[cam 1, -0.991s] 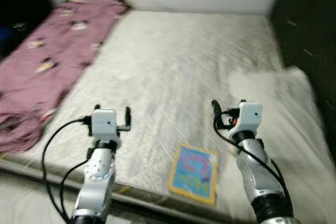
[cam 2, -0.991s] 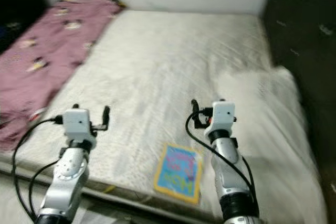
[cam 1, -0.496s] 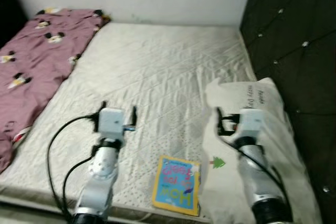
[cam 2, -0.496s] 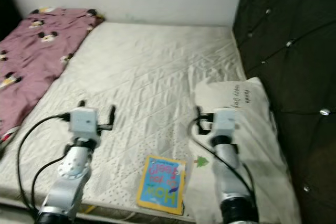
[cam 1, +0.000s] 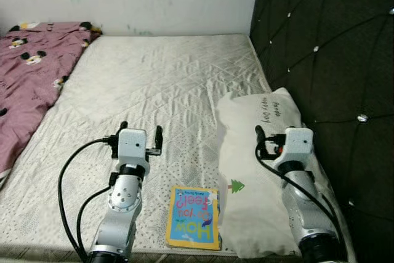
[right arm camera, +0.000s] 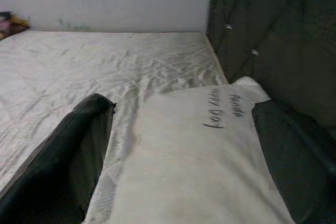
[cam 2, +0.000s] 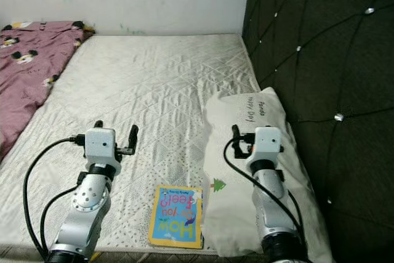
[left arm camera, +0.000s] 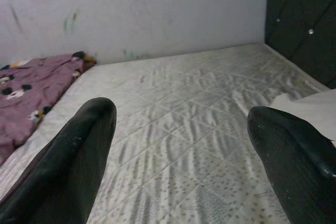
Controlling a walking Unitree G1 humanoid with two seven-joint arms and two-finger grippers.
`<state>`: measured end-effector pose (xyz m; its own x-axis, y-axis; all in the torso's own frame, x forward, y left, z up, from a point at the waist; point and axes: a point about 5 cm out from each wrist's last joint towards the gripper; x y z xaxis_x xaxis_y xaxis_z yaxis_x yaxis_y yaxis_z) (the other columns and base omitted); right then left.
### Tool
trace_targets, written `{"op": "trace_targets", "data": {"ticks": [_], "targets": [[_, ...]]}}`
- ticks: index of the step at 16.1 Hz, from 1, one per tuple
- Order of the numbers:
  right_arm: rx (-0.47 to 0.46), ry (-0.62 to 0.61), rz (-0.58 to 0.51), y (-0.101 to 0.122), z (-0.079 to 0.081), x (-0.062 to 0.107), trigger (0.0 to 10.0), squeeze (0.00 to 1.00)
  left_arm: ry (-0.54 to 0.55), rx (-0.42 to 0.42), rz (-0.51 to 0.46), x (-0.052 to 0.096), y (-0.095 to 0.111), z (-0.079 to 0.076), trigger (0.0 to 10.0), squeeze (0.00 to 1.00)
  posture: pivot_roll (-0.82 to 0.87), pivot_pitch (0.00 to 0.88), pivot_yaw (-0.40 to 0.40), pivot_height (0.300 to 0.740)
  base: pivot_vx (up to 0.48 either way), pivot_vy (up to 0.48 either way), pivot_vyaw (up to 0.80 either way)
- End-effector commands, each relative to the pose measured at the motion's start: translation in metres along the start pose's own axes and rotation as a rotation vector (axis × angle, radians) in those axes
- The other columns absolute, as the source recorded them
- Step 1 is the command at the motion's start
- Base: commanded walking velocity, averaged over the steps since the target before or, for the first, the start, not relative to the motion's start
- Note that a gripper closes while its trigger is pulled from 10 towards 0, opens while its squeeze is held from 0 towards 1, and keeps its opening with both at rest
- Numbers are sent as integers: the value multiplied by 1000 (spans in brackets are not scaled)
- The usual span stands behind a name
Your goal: Clean up the room
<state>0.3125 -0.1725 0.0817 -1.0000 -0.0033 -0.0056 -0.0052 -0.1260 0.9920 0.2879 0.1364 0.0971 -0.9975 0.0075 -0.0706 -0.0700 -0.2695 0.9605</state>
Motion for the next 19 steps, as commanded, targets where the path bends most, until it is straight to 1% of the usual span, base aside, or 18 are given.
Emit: {"op": "trace_targets", "data": {"ticks": [1, 2, 4, 5, 7, 9, 13, 15, 17, 19], "targets": [[29, 23, -26, 3, 6, 1, 10000, 0, -17, -10, 27, 3, -7, 0, 10000, 0, -25, 0, 83, 740, 0, 0, 0], [30, 17, -33, 4, 5, 0, 10000, 0, -30, -6, 24, 1, -7, -3, 10000, 0, -36, 0, 85, 740, 0, 0, 494], [23, 9, -32, 6, 4, 0, 10000, 0, -37, 0, 16, -3, -4, -6, 10000, 0, -39, 0, 85, 740, 0, 0, 475], [16, -3, -35, 6, 2, 0, 10000, 0, -38, 1, 14, -4, -4, -6, 10000, 0, -41, 0, 84, 740, 0, 0, 0], [36, -31, -34, 6, -4, 1, 10000, 0, -39, 2, 20, -2, -6, -4, 10000, 0, -39, 0, 79, 740, 0, 0, 0], [16, -47, -4, 2, -7, 2, 10000, 0, -37, 7, 22, 0, -8, -4, 10000, 0, -34, 0, 76, 740, 0, 0, -638], [17, -41, -9, 2, -5, 1, 10000, 0, -35, 19, 17, 0, -6, -6, 10000, 0, -28, 0, 72, 740, 0, 0, -800], [19, -38, -15, 3, -4, 1, 10000, 0, -34, 47, 26, 0, -7, -4, 10000, 0, -26, 0, 70, 740, 0, 0, -800], [21, -30, -19, 3, -3, 1, 10000, 0, -35, 62, 28, 1, -8, -4, 10000, 0, -25, 0, 68, 740, 0, 0, 0], [26, -25, -19, 3, -3, 1, 10000, 0, -35, 64, 29, 1, -8, -4, 10000, 0, -25, 0, 67, 740, 0, 268, 0]]}}
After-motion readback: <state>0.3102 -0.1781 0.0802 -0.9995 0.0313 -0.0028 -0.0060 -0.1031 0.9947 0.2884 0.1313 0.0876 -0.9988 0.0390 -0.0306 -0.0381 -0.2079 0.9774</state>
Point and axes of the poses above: a point about 5 cm out from each wrist's last joint towards the gripper, its own x axis pointing back from the gripper into the wrist, its own y axis along the axis of the wrist's last joint, z = x × y, and after that the axes turned 9 degrees about -x, right-handed
